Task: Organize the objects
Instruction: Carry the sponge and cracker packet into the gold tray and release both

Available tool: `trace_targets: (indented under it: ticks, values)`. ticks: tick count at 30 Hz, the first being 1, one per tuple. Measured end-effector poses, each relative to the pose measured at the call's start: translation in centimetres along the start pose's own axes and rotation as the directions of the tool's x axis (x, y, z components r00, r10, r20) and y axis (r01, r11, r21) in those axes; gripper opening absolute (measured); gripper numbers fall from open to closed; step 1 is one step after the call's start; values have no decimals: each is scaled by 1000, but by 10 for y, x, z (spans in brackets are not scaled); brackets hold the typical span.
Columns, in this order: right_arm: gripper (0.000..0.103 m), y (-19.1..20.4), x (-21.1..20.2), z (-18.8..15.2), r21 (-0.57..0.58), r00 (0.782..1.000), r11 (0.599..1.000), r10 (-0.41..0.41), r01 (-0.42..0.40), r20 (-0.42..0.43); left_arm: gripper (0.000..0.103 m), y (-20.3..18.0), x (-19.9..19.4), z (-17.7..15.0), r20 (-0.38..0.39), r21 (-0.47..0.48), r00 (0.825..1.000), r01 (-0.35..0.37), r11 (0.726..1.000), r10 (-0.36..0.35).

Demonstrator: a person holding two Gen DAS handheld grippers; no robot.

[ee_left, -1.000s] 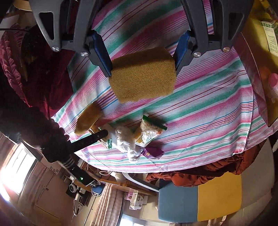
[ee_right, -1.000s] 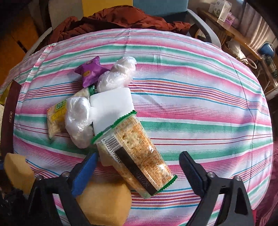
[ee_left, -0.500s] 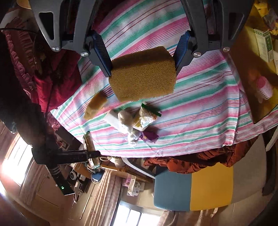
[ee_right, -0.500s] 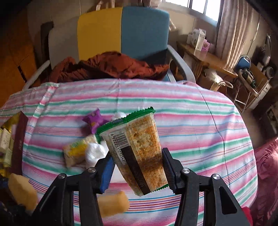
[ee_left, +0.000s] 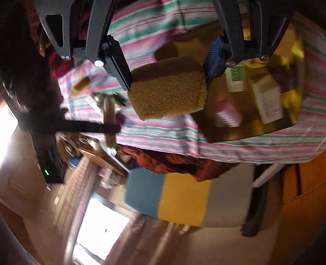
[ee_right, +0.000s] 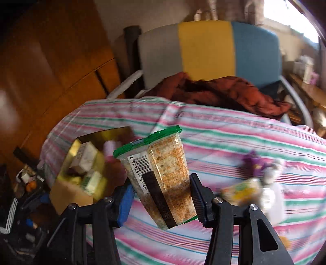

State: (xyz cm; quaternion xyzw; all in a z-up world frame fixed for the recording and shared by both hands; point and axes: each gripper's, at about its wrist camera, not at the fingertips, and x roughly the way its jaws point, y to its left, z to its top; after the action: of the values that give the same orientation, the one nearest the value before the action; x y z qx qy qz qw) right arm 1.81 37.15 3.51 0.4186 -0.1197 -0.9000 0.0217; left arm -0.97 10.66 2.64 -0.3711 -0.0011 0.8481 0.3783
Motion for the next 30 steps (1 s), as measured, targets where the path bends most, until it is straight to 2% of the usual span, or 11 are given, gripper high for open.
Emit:
trace_targets:
  ticks: [4, 8, 12, 14, 15, 16, 17, 20, 23, 30]
  values:
    - [52, 49, 34, -7, -36, 995, 996, 78, -80, -54, 69, 51, -15, -1, 35, -94, 993, -107, 990, 111]
    - [52, 84, 57, -15, -59, 987, 990, 125, -131, -104, 69, 91, -21, -5, 35, -170, 977, -199, 965, 208]
    - [53, 116, 78, -22, -106, 977, 984, 123, -142, -173, 74, 117, -21, -9, 23, -226, 954, -286, 931, 298]
    - [60, 126, 87, -26, -123, 974, 984, 100, -127, -202, 80, 129, -21, -11, 10, -260, 938, -331, 907, 346]
    - [66, 131, 92, -27, -123, 971, 983, 105, -134, -216, 81, 135, -20, -13, -6, -273, 934, -345, 898, 357]
    - [79, 135, 96, -28, -114, 968, 983, 118, -145, -222, 81, 138, -22, -16, -9, -282, 932, -349, 893, 362]
    - [84, 137, 99, -30, -103, 966, 982, 130, -156, -222, 82, 141, -22, -18, -8, -291, 930, -354, 889, 367]
    - [84, 140, 102, -36, -91, 961, 980, 154, -179, -230, 83, 147, -25, -24, -17, -305, 929, -357, 883, 370]
    - [84, 144, 102, -43, -94, 961, 981, 143, -169, -237, 83, 143, -29, -27, -12, -304, 927, -361, 882, 375]
    - [86, 151, 87, -56, -132, 983, 987, 70, -94, -172, 83, 118, -39, -25, 18, -247, 914, -389, 888, 405]
